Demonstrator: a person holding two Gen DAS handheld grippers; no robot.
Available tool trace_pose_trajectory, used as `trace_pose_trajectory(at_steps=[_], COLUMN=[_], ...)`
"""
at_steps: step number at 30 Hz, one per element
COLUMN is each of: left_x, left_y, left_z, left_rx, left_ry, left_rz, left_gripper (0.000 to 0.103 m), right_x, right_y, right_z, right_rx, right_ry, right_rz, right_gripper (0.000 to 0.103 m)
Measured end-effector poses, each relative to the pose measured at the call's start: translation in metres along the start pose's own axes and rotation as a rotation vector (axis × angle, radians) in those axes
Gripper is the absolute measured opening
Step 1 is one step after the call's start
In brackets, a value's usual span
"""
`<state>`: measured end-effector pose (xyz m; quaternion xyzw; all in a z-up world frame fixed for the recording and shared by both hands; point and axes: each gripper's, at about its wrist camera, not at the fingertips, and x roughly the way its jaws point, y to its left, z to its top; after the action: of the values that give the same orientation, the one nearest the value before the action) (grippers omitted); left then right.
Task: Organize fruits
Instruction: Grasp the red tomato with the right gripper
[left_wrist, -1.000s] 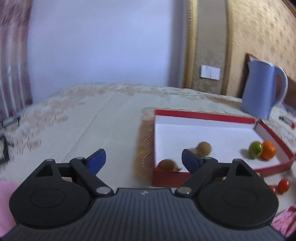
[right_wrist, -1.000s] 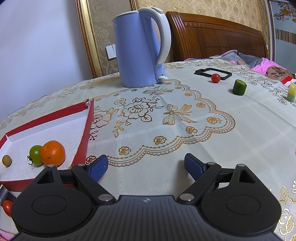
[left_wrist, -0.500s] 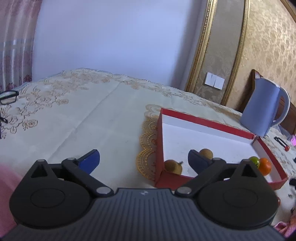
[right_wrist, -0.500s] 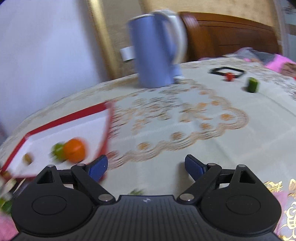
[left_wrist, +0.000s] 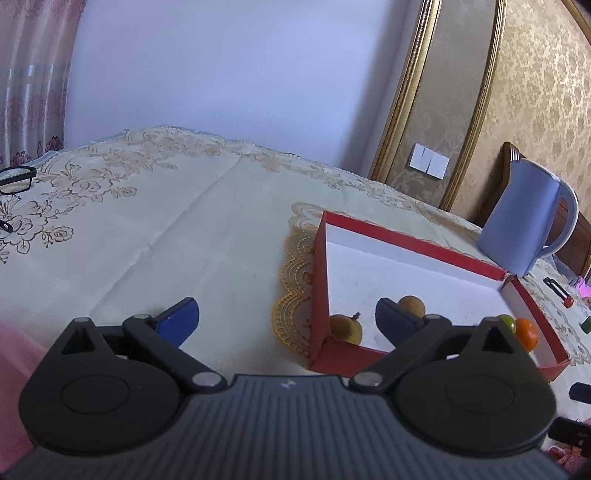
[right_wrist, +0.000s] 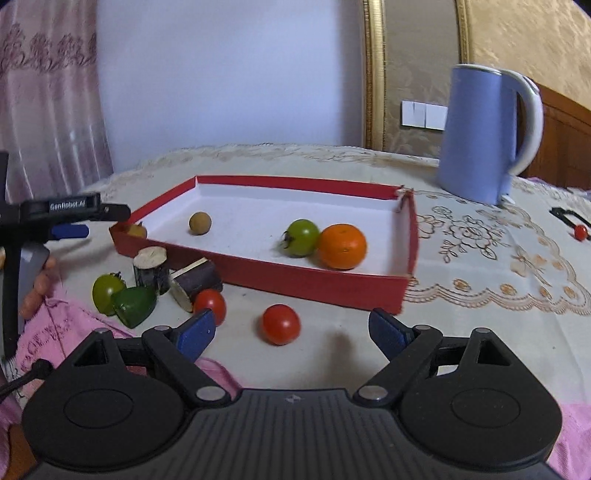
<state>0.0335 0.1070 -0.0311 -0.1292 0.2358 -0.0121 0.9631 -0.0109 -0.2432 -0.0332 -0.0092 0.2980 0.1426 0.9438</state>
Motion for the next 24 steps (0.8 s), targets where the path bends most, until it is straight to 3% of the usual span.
trace_pose_trajectory(at_steps=[4, 6, 10, 15, 18, 24], left_x=[0.001, 0.001, 0.003, 0.003, 0.004, 0.005], left_y=[0.0, 0.001, 0.004, 0.004, 0.005, 0.009], left_z=[0.0, 0.0, 0.001, 0.001, 0.002, 0.002], left_rx=[-0.004, -0.014, -0.035, -0.034, -0.041, -0.075], left_ry=[0.008, 0.014, 0.024, 0.022, 0.029, 0.046], left_rz=[-0.005, -0.012, -0.02, -0.016, -0.018, -0.035], left_gripper=[0.103, 0.103, 0.103, 0.103, 0.103, 0.103], right_x=[0.009, 0.011, 0.019, 0.024, 0.024, 0.014], right_y=[0.002, 0.002, 0.001, 0.009, 0.012, 0.01], right_z=[0.006, 0.006, 0.002, 0.0, -0.001, 0.001], right_rx=[0.004, 0.01, 0.013, -0.017, -0.031, -0.03], right_ry=[0.014, 0.033, 0.062, 0.053, 0.05, 0.022], right_rz=[-0.014, -0.031, -0.03, -0.035, -0.035, -0.045], right_gripper=[0.082, 0.063, 0.058, 0.033, 0.025, 0.025])
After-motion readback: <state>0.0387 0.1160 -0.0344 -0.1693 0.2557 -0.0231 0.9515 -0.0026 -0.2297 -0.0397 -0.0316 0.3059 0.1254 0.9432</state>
